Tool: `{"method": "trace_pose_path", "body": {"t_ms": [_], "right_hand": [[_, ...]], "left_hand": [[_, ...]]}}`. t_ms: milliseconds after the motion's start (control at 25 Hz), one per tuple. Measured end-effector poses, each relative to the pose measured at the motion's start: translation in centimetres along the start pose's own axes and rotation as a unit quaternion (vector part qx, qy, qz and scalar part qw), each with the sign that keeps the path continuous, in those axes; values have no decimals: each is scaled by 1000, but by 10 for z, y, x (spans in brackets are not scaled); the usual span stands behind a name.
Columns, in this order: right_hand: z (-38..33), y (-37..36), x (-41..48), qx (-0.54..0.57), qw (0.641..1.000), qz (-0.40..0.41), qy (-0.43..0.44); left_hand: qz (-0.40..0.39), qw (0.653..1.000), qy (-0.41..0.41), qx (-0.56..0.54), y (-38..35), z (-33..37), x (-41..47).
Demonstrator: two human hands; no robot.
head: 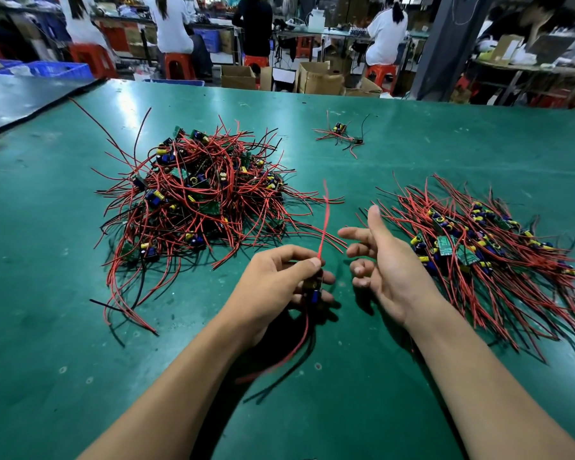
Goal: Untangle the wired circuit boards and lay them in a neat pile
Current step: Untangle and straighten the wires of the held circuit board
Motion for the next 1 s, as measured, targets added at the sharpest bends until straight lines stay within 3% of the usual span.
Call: {"method": "trace_pose_path", "body": {"t_ms": [120,200,280,560,720,840,1000], "right_hand": [[-11,-9,-4,-213,963,-92,136],[-8,-26,-13,-247,936,-198,156],[-2,-36,-21,-200,942,-241,117],[-15,-43,-25,-79,967,-193,149],[-12,-42,-23,58,983,-163,64],[-12,-41,-23,129,975,-180,14],[-6,-41,-27,78,975,-205,-23]], "left_hand": [[25,995,-25,-88,6,8,0],[45,989,-57,-132,12,15,-1],[60,983,-69,-161,16,19,-2],[124,973,-61,-186,32,19,-2],[39,977,-64,-201,24,20,-1],[-31,980,-12,-194,12,12,3],[-74,978,72,-182,-1,2,2]]}}
Point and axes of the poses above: each hand's wrist, its own x-axis towards the middle knuckle, its own y-axis out of the back of the hand, z = x × y, the point moved 7 cm from there along x, towards the middle knuckle, and after that the axes turned 10 degrees about y, right-handed, at the moved point
